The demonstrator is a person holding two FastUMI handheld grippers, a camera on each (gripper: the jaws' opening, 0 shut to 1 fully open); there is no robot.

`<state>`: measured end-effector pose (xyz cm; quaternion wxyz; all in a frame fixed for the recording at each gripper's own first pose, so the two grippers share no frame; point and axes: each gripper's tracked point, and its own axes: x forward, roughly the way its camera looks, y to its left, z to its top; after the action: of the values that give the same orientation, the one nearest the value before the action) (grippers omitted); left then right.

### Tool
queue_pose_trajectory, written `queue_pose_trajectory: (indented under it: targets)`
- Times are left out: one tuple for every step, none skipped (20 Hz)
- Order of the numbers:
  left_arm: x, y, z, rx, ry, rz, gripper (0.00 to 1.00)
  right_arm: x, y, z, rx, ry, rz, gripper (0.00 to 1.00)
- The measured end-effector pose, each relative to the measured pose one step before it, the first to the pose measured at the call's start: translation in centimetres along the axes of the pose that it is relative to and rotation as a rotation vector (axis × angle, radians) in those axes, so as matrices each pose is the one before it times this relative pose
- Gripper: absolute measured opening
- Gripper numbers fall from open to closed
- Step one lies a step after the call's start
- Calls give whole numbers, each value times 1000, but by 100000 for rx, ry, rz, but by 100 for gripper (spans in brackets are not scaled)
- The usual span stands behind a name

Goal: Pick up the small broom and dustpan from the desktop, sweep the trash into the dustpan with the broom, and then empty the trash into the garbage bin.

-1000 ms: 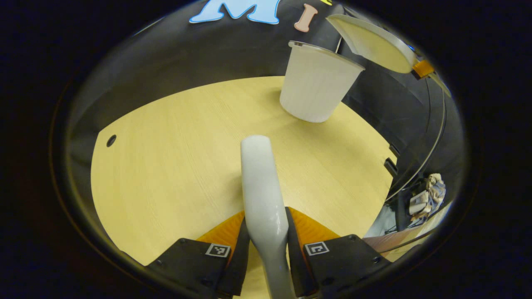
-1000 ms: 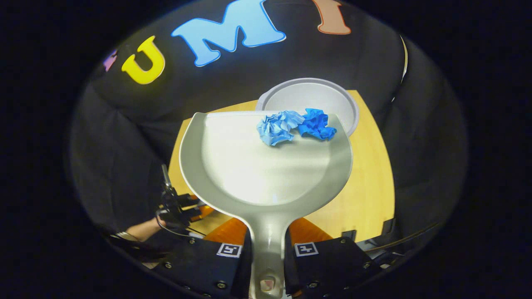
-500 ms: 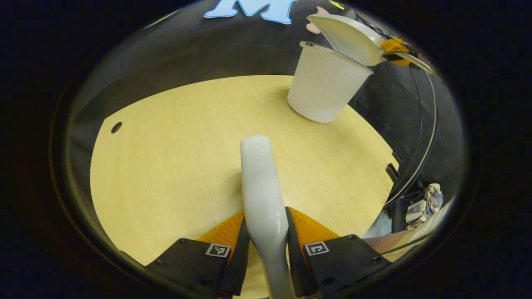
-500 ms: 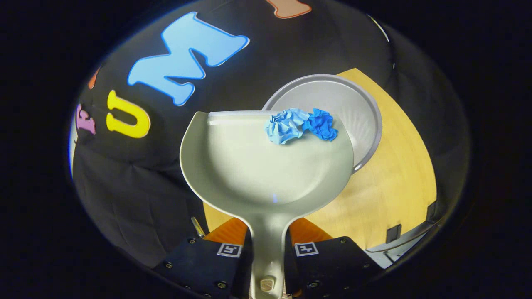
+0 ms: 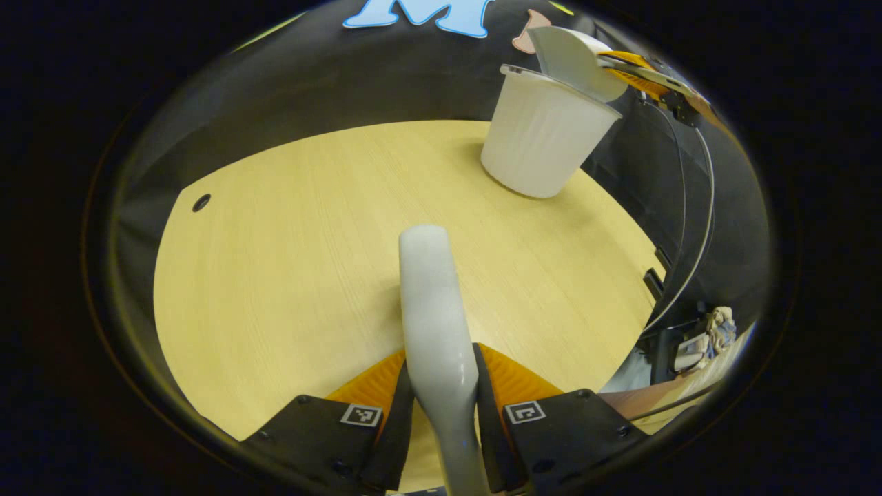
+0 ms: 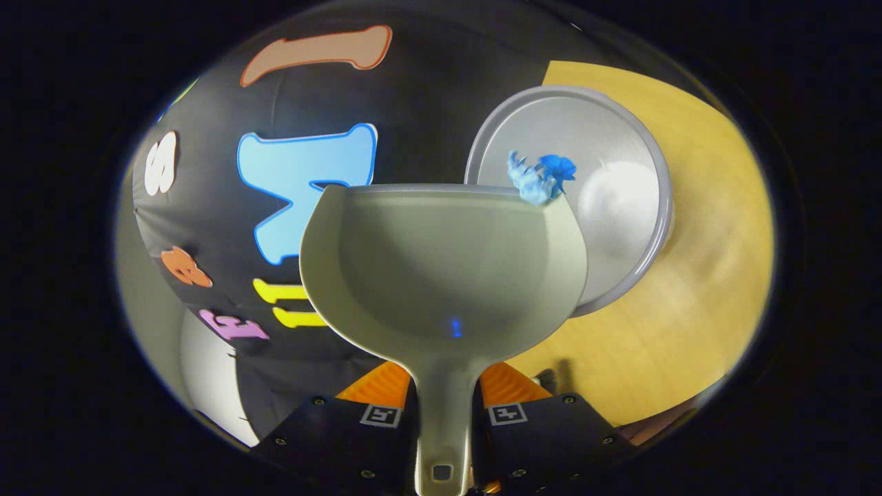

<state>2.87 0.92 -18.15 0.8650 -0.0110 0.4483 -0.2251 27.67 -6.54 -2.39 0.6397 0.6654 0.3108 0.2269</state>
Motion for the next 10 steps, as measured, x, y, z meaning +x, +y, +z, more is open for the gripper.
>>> queue_pose_trajectory:
  targets:
    - [-74, -196, 98, 80, -292, -6, 53, -66, 294, -13, 4786, -629, 4157, 31]
    - [-62, -174, 4, 191, -348, -4, 51, 116, 264, 0, 3646, -620, 3529, 28]
    - [-121, -120, 2, 240, -323, -54, 53, 108, 55, 112, 1965, -562, 2310, 28]
    - [-136, -197, -107, 75, -160, -159, 53, 22, -75, 157, 967, -923, 923, 31]
    - [-257, -112, -24, -97, -60, -245, 53, 48, -53, -41, -543, -240, -534, 31]
    - [-48, 16, -159, -47, -116, 178, 53, -59, 8, -356, -1136, 153, -260, 31]
    - [-53, 168, -178, -41, -57, 469, 51, -302, 96, -219, -915, 138, 168, 31]
    - [-10, 88, -304, -384, 16, 420, 53, -545, -28, -304, -1266, 394, 63, 31]
    - [-170, 61, -257, -706, 120, 226, 51, -444, -30, -379, -1924, 467, -333, 27]
    - [-170, 143, -323, -778, -35, 444, 51, -401, -86, -898, -2333, 404, -605, 27]
